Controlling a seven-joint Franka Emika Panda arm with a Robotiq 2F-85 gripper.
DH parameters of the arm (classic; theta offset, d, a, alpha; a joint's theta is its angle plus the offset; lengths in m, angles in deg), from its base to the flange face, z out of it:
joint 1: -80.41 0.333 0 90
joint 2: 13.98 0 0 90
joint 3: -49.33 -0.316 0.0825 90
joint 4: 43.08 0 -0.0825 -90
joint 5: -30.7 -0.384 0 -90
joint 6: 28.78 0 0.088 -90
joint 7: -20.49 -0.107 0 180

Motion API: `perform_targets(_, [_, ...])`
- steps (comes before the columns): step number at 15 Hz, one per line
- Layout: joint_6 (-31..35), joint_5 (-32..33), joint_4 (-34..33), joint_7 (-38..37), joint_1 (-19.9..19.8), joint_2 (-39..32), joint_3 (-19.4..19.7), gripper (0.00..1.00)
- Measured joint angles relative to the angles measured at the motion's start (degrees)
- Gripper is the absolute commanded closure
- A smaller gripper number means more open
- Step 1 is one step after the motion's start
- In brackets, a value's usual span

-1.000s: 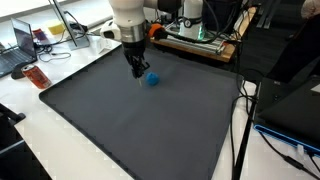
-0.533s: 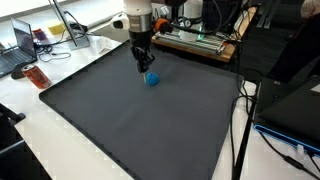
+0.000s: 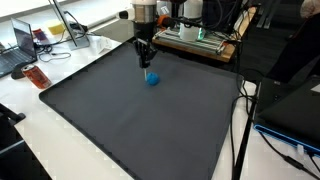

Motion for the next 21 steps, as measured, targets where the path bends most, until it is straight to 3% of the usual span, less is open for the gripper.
perform_targets(5, [5.4,-14.0,4.3,13.9,-3.0,3.2,-2.8,0.97])
perform_targets(13, [2.8,-41.0,4.1,41.3,-5.0,5.9,-4.7,0.97])
perform_targets(16, [-2.0,-46.4,3.0,48.3,-6.3,5.9,-3.9,0.97])
perform_targets(21, [-10.3,-47.5,0.8,52.9,-8.9,5.5,-1.7,0.97])
